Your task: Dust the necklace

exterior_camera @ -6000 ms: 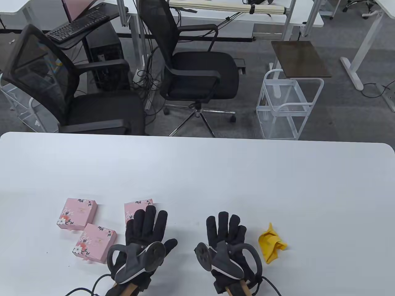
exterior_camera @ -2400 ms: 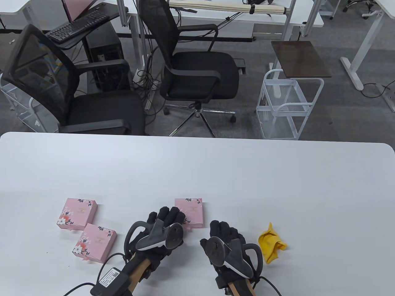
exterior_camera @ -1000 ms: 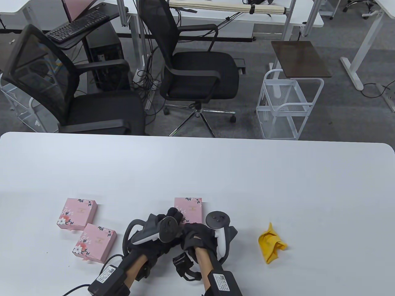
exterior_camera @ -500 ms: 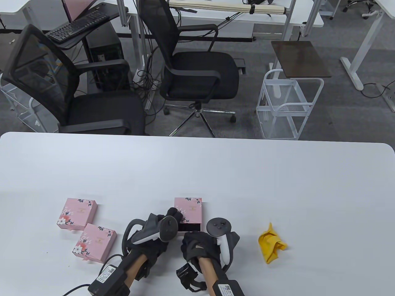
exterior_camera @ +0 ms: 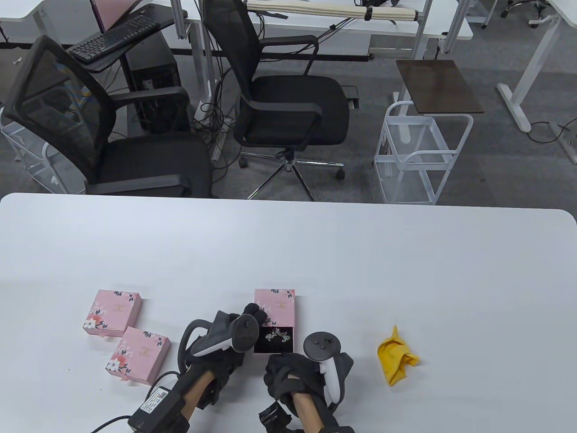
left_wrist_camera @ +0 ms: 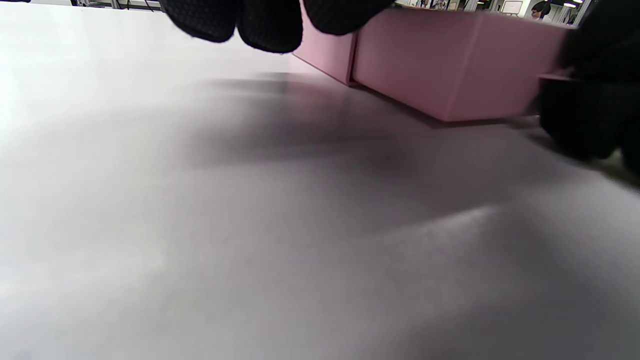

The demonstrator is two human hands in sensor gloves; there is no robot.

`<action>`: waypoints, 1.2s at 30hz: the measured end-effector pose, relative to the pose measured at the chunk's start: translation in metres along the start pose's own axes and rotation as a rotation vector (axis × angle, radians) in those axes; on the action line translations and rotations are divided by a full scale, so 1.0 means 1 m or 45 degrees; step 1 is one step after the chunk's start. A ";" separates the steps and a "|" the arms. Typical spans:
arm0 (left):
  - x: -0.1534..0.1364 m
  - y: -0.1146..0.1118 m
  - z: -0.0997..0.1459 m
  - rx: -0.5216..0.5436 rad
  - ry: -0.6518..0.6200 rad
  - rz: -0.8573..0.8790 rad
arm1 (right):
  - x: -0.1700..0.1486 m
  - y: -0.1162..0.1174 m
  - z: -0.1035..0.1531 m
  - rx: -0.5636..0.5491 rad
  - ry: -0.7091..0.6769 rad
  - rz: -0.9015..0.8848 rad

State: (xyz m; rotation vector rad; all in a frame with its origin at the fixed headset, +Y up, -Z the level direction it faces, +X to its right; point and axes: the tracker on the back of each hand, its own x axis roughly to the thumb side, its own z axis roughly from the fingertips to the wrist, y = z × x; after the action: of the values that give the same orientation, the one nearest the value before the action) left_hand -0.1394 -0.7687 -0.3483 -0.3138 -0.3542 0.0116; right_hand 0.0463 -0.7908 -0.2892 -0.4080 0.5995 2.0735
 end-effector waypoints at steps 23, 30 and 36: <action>0.006 -0.001 0.004 0.039 0.008 -0.065 | -0.007 -0.004 0.022 0.116 -0.007 0.130; 0.008 0.022 0.032 0.149 0.009 0.005 | 0.023 -0.032 0.038 0.059 -0.098 0.468; -0.002 0.033 0.070 0.277 -0.006 0.084 | 0.065 -0.032 0.041 -0.364 -0.403 0.884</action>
State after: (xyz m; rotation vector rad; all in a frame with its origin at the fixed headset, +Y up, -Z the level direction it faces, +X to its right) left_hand -0.1639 -0.7161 -0.2964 -0.1101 -0.3436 0.1150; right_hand 0.0366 -0.7083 -0.2966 -0.0102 0.2648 2.8312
